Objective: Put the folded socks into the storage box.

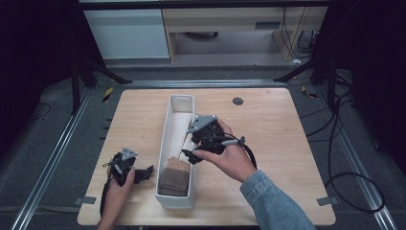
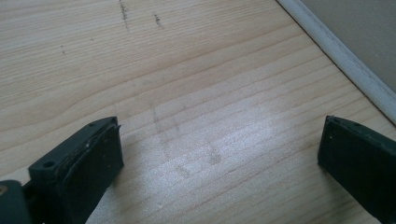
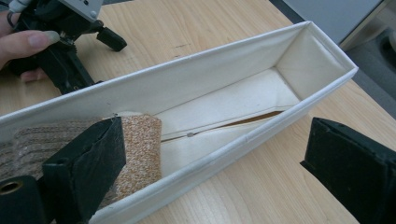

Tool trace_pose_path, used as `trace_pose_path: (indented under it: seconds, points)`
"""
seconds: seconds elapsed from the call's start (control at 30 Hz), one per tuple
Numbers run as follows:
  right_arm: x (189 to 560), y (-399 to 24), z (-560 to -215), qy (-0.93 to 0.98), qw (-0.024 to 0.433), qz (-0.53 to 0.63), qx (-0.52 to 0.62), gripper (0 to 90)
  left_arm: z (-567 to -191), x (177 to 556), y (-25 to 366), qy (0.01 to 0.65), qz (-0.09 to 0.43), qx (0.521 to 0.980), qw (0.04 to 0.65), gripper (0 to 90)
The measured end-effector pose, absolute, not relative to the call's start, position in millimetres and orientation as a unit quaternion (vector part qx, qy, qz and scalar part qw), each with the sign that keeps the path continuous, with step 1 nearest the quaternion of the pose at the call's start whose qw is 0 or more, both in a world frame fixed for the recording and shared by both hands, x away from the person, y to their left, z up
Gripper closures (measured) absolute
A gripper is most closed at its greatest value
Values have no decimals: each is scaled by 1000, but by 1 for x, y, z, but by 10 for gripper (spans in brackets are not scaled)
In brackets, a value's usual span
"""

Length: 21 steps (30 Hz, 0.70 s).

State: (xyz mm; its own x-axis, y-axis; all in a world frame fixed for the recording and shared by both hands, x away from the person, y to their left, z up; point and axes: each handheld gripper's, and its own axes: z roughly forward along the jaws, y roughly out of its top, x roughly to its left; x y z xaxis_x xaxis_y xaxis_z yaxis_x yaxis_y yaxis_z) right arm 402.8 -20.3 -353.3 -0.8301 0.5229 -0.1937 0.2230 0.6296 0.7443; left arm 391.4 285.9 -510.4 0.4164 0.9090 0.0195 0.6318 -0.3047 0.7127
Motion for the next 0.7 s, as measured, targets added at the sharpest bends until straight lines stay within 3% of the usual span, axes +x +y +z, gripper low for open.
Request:
trace_pose_path:
  seconds: [0.7]
  points:
    - [419,-71,-363,839,242,389,292,83,-510,391,286,494,217,779,319,0]
